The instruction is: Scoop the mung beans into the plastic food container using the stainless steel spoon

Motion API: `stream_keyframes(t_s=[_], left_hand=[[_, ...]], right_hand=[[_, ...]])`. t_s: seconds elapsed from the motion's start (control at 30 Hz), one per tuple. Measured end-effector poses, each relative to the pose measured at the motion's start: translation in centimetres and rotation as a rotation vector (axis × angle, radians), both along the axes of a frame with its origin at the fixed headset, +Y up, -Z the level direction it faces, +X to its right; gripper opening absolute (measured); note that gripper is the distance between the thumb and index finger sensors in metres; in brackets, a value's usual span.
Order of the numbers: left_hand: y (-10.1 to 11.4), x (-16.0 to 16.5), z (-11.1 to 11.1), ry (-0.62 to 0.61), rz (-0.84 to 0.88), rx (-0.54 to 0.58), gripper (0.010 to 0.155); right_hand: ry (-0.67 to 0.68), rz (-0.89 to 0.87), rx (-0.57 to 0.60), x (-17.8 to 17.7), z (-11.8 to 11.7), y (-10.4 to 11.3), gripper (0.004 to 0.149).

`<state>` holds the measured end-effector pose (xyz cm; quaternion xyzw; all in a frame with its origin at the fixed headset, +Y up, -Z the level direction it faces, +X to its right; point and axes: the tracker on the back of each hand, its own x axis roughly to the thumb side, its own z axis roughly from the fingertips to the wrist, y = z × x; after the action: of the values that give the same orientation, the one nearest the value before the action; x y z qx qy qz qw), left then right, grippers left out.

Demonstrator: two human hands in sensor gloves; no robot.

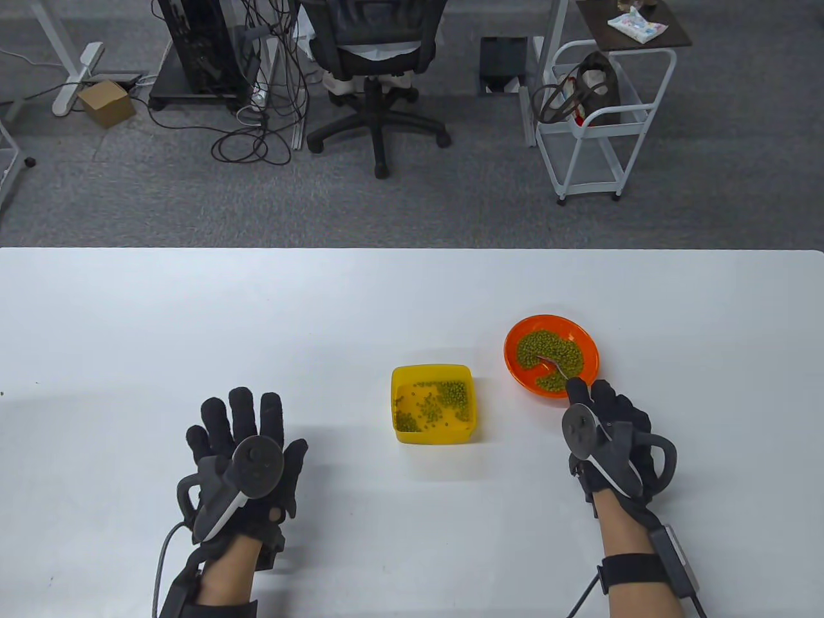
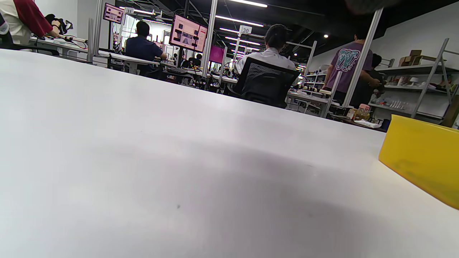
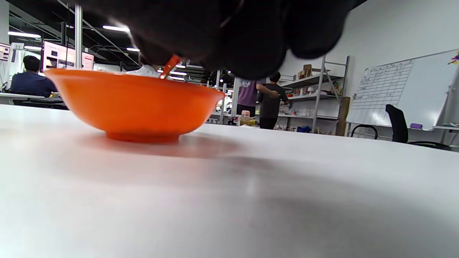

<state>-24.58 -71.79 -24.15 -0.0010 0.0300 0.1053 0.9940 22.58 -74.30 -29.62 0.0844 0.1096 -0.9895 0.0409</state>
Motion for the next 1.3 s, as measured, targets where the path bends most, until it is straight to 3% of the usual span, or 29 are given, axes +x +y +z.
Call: stream_keyframes(t_s=[0.4, 0.53, 0.63, 0.73, 1.0, 1.17, 1.3], left_hand=[[0.0, 0.0, 0.0, 0.0, 0.0, -0.001, 0.078], [0.0, 0.0, 0.0, -0.001, 0.0, 0.001, 0.078], [0.0, 0.0, 0.0, -0.001, 0.001, 0.001, 0.078], [0.0, 0.1, 0.0, -0.002, 0.0, 0.0, 0.078], [0.1, 0.6, 0.2, -0.024, -0.009, 0.009, 0.078], [0.0, 1.9, 0.3, -0.05, -0.072, 0.014, 0.078], [0.1, 3.2, 0.8, -0.103, -0.091, 0.022, 0.077]], right_hand=[[0.008, 0.019, -0.08, -0.5, -0.3, -0.5, 0.052], [0.008, -0.05, -0.124, -0.1, -0.3, -0.2, 0.056], [0.019, -0.133, -0.134, 0.2, 0.1, 1.0, 0.067], [0.05, -0.208, -0.046, 0.4, 1.1, 3.6, 0.073], [0.136, -0.396, 0.172, -1.1, 5.4, 9.1, 0.073], [0.22, -0.415, 0.124, -3.6, 7.2, 9.3, 0.075], [0.295, -0.384, 0.057, -5.2, 7.7, 8.2, 0.077]])
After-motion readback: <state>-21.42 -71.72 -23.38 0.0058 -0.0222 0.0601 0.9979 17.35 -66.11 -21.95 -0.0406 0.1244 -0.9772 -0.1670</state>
